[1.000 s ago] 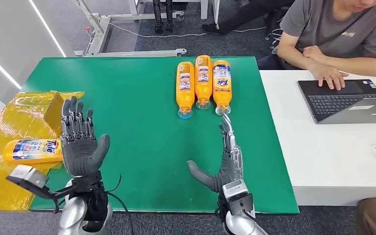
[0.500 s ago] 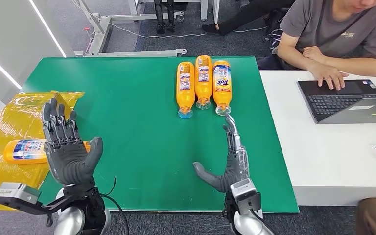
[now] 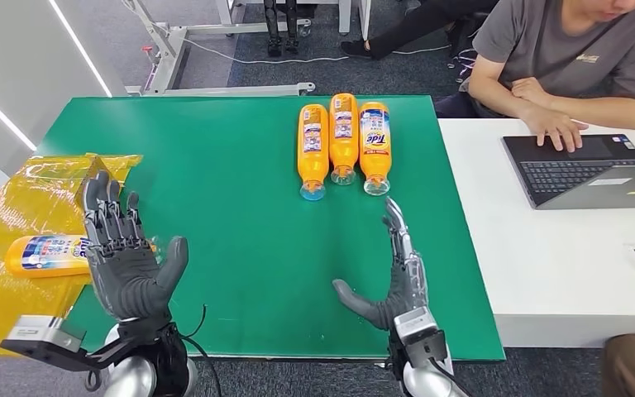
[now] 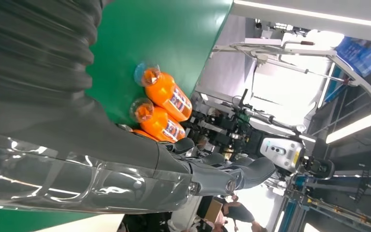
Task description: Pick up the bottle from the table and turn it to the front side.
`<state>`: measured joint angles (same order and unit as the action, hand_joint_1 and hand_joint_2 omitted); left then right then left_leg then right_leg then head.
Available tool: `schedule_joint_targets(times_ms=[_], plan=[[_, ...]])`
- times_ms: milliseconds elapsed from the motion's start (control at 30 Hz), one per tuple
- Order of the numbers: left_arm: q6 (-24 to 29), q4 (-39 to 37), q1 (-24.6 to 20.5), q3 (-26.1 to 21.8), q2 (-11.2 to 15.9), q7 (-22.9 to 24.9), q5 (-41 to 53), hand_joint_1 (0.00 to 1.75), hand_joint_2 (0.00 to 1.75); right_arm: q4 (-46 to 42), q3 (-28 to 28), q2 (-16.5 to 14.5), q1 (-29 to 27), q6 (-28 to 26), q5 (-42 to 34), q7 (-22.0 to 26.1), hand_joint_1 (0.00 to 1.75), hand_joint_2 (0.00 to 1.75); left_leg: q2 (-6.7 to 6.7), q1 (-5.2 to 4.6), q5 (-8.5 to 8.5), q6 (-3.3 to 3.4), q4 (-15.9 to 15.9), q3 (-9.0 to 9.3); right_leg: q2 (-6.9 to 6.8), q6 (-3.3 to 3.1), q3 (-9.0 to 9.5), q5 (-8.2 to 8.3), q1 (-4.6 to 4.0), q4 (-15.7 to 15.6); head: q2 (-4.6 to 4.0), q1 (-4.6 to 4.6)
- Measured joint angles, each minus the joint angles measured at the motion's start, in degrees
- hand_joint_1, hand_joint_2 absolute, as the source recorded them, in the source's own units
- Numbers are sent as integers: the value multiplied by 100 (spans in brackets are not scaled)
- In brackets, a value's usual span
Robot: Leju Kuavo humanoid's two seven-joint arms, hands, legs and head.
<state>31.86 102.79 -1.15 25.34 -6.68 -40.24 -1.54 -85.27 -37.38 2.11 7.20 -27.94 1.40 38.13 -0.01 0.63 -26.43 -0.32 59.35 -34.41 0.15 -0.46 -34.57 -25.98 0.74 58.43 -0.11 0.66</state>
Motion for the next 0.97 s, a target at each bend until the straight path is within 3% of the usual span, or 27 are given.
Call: schedule_joint_targets(times_ms=[967], plan=[[-2, 0, 82, 25, 109, 0, 55, 0, 175, -2, -2, 81, -283, -84, 29, 167, 0, 175, 1, 0, 0, 0, 0, 0, 0, 0, 0, 0, 0, 0, 0, 0]])
